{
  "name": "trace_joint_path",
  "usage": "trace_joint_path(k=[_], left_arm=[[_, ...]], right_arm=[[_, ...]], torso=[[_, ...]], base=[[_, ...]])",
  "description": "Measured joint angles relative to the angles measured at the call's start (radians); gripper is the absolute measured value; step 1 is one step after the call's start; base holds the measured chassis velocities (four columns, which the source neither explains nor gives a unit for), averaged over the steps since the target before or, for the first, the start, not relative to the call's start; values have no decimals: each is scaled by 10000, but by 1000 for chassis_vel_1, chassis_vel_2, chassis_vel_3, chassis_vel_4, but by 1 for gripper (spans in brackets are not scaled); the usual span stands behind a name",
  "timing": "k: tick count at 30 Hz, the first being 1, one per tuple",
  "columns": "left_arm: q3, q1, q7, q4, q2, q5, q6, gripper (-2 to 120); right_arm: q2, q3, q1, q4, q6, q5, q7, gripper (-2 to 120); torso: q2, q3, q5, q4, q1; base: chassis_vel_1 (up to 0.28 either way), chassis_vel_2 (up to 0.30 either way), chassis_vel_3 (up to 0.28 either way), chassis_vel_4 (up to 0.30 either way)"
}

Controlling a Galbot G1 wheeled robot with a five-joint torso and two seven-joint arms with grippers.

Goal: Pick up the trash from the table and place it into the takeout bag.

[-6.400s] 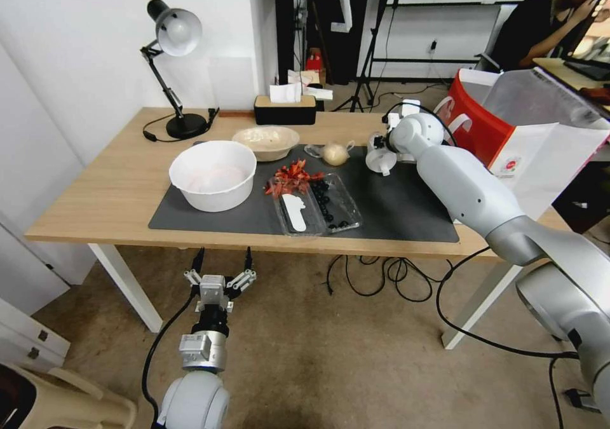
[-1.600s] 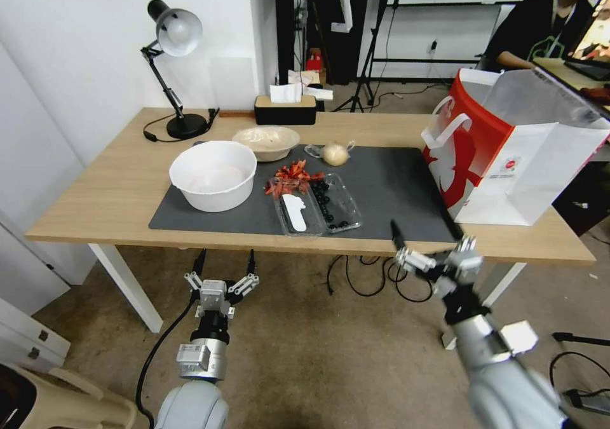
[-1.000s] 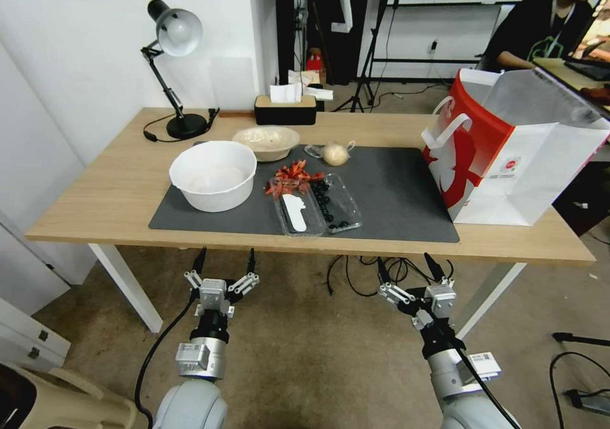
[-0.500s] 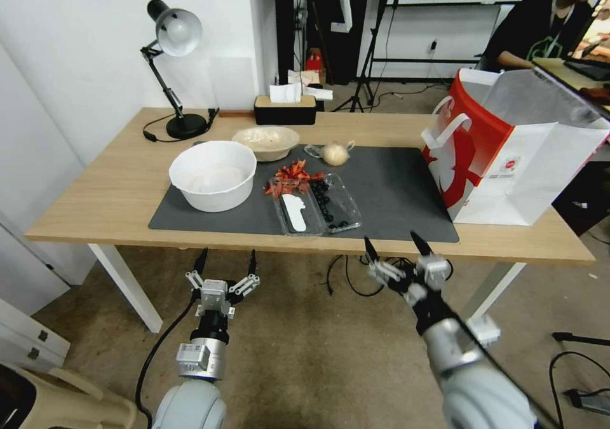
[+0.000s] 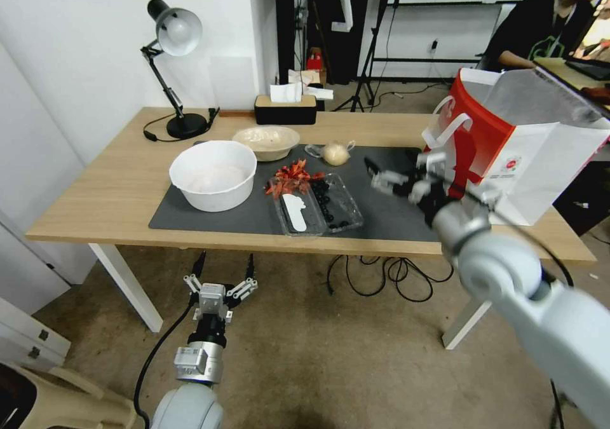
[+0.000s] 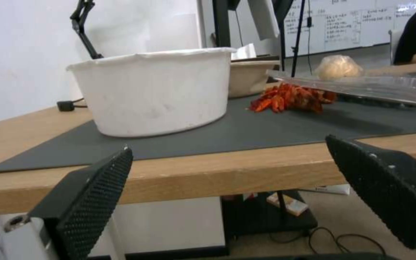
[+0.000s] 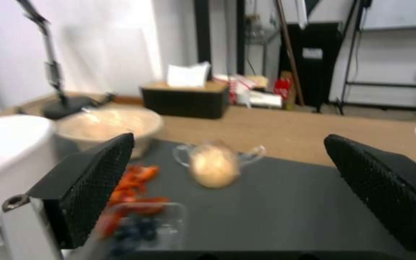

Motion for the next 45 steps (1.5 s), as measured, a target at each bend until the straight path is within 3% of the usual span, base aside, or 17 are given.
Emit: trace_joint_path(k=[6,13,22,43,45], left_arm=[[-22,-72,0,105,-21,-20,-1,100],[-44,-57,-1,126,-89,-22,-6,100],[-63,23,-3,106,-142,9,-60,100],[-52,-62,-43,186,-121,2,-118,100],[-52,-117,-44,235,-117,-3,-117,100]], right_arm=[[783,-908,1379,-1670,-317,-20,6,100],[2212,-1857,2620,-3872,-333,-334,-13,100],[3327,-2451,3982,-5716,-376,-610,-14,100],[4098,-2315,4175,-7472,-908,-1342,-262,99],[4117,-2279,4137,-7615,-984,-1431,-418,91]], torso=[[1,-1,-4,-1,0],[3,-1,-2,0,1],[2,-2,-6,3,0],[3,-3,-3,1,-2],[3,-3,-2,1,-2]], base=[[0,0,0,0],[0,0,0,0],[0,0,0,0],[0,0,0,0],[0,0,0,0]])
